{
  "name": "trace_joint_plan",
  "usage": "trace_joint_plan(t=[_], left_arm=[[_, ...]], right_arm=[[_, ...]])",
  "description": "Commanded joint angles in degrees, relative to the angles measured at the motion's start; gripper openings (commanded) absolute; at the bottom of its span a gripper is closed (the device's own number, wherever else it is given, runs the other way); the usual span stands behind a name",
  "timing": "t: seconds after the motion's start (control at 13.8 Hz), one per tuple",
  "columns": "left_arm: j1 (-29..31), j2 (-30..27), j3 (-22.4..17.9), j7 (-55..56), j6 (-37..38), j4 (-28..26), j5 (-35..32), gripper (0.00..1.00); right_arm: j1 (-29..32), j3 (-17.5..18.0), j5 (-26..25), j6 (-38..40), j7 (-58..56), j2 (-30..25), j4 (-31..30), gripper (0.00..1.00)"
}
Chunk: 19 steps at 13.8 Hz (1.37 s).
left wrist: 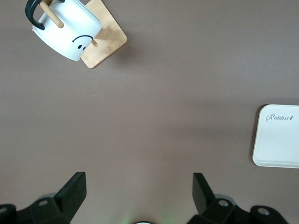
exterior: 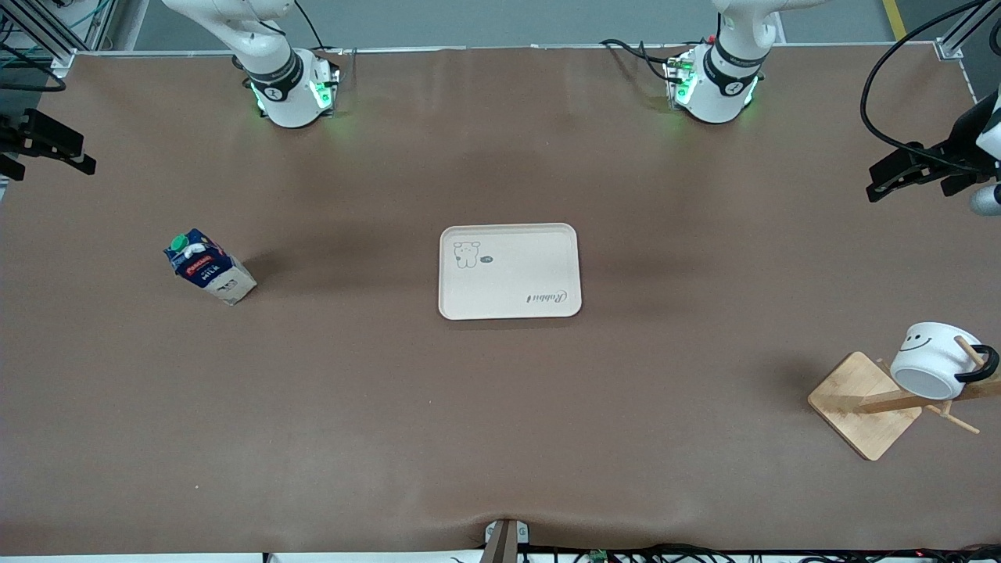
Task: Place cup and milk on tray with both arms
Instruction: 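Move the left gripper to the white mug while the right gripper reaches the carton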
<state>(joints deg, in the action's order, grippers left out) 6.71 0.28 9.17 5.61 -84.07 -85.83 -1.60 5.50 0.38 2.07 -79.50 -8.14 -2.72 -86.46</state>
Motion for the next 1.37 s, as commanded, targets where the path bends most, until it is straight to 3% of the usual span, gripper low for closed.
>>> trace_joint_plan(t=[0.0, 0.43, 0.65, 1.01, 1.3], left_arm=[[0.2, 0.2, 0.2, -0.2, 1.0, 1.1, -1.0, 1.0], [3.3, 1.0, -1.5, -3.3, -0.1, 2.0, -0.7, 1.0], [7.3, 0.3, -1.4, -3.8, -6.9, -0.5, 0.2, 1.0], [17.0, -2.1, -1.4, -17.3, -23.4, -13.9, 10.9, 1.0], [19.7, -1.1, -1.5, -27.3, -33.8, -19.0, 17.3, 1.0]], right_arm=[[1.2, 0.6, 1.2, 0.0, 0.1, -0.9, -0.3, 1.0], [1.3, 0.6, 1.2, 0.0, 0.1, -0.9, -0.3, 1.0], [1.3, 0.6, 1.2, 0.0, 0.1, -0.6, -0.3, 1.0], [1.3, 0.7, 1.2, -0.2, -0.1, -0.2, -0.1, 1.0], [1.4, 0.6, 1.1, -0.3, 0.0, 2.8, -0.2, 1.0]])
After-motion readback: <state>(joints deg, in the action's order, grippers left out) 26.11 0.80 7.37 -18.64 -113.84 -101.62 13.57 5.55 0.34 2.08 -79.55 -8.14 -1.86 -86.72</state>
